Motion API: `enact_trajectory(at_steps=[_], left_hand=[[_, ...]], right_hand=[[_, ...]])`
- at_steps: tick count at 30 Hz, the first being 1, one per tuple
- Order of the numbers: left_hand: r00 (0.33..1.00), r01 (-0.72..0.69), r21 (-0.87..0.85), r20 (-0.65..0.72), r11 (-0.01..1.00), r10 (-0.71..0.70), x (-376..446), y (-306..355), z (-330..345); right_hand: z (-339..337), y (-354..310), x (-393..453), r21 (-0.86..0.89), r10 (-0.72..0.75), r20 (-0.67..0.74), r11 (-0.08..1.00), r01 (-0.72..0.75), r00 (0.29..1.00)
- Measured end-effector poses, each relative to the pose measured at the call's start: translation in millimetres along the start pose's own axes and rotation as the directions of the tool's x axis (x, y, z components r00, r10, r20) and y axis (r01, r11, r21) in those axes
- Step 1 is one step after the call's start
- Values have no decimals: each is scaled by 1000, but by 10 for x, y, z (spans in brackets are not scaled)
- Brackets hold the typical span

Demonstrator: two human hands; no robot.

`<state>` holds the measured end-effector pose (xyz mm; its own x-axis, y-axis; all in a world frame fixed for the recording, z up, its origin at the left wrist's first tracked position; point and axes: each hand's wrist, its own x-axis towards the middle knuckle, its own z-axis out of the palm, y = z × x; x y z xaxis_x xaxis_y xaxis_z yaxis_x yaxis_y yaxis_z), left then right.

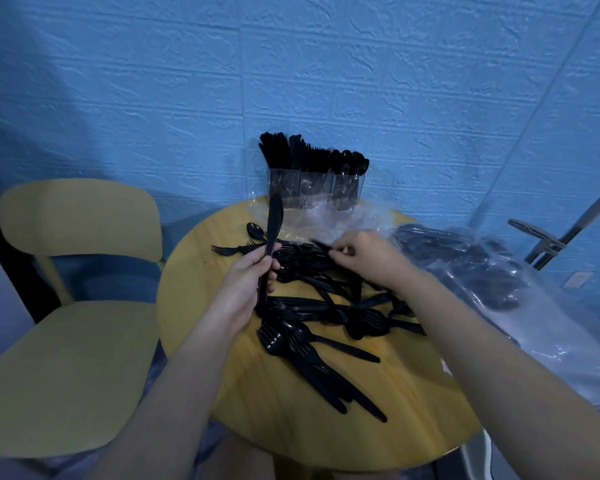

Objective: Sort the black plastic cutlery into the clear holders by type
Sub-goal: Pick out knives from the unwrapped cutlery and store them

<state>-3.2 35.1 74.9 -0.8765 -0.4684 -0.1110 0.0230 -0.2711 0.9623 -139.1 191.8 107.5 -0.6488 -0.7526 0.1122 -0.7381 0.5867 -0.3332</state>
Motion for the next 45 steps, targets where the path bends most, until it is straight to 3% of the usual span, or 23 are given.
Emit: enact_trajectory(at_steps=[4,8,12,15,19,22,25,28,31,34,37,41,43,45], left_hand=[[999,-17,11,28,1000,17,-22,-4,83],[995,-38,16,92,999,36,-74,12,289],[973,-50,51,228,997,37,-173,34,472],[944,21,-35,330,999,-8,-238,23,505],[942,33,-6,335,999,-29,-260,-27,443],[968,31,6,249,1000,-32,-227,-70,325],[981,49,-12,188,999,-46,-204,-85,206],[986,51,-34,161,998,-45,-217,-78,174],[989,44,-45,141,998,-38,-216,-85,155],[992,37,-55,123,998,-30,-195,-80,113],[995,27,-76,103,997,-19,-177,-62,71],[995,18,-92,97,996,-9,-143,-68,24],[996,20,-98,91,995,-11,-128,-78,23],[996,21,-106,89,994,-12,-118,-86,36]], right_hand=[[-377,-65,-118,426,134,-213,904,-32,968],[-559,-142,-202,741,145,-166,671,27,975],[-545,-167,-219,818,119,-104,575,17,987],[-458,-122,-207,728,146,-121,685,-13,982],[-320,-54,-192,500,108,-162,866,-12,981],[-299,139,-248,147,24,-4,989,-24,1000],[-163,384,-321,-251,34,237,967,27,971],[21,445,-324,-481,-67,304,850,214,950],[82,371,-232,-514,-165,308,800,310,937],[150,232,-152,-436,-162,321,850,297,933],[244,152,-140,-236,-162,262,945,226,951],[93,362,-175,-78,65,-41,995,-68,997],[45,502,-222,-139,198,-7,971,-197,980],[81,549,-260,-215,250,90,950,-226,964]])
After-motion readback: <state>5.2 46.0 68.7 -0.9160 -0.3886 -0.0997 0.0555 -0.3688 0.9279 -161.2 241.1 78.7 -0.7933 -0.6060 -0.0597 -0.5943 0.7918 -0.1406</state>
